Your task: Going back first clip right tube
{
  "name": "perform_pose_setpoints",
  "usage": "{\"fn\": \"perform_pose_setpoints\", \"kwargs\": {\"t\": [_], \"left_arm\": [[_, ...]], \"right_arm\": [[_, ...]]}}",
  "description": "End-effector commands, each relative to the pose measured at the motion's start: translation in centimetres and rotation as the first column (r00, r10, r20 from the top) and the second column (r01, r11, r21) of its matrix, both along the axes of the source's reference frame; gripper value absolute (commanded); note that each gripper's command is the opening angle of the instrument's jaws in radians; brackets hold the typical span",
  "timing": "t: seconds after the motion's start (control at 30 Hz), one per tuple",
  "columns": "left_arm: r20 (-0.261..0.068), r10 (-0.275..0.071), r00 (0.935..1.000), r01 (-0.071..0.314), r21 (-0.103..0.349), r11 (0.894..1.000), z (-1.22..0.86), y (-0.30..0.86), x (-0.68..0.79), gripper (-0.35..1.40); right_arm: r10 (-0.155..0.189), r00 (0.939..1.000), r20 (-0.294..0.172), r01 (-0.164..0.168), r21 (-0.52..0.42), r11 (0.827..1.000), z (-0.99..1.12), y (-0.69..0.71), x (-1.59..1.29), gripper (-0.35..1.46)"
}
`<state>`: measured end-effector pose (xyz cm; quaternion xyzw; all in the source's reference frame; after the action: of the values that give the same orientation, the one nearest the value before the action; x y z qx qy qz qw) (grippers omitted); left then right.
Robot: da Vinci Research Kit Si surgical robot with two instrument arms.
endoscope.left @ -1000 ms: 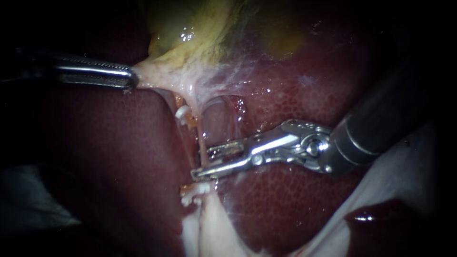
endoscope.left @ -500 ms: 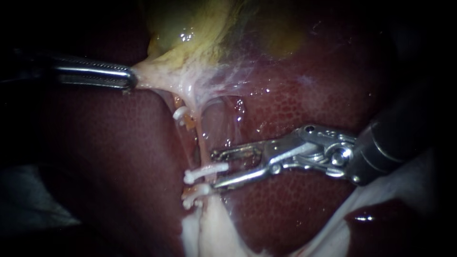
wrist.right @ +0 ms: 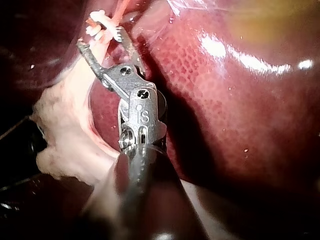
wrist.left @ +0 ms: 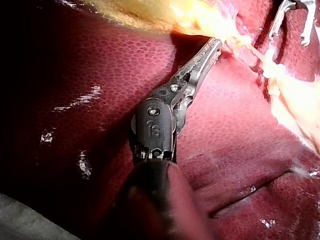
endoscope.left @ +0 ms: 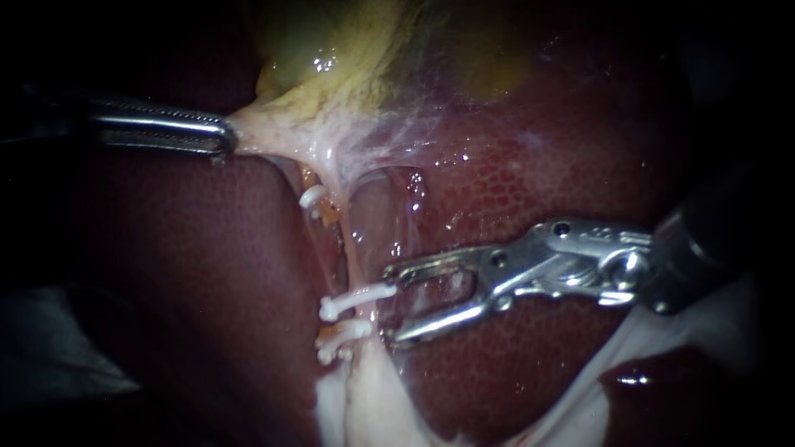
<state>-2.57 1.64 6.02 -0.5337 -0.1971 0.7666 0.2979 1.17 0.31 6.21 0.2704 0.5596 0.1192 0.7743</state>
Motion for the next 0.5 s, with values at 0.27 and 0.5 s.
{"fn": "perform_pose_setpoints", "kwargs": {"t": [0.27,0.5], "left_arm": [[0.000,0.000,1.0000,0.000,0.000,1.000,0.01,0.00,0.01,-0.35],[0.000,0.000,1.0000,0.000,-0.001,1.000,0.03,0.00,0.00,-0.35]], "right_arm": [[0.014,0.9938,0.110,0.011,-0.219,0.976,-0.61,0.31,-0.46,0.49],[-0.036,0.9962,0.080,0.053,-0.234,0.971,-0.76,0.33,-0.66,0.49]]}}
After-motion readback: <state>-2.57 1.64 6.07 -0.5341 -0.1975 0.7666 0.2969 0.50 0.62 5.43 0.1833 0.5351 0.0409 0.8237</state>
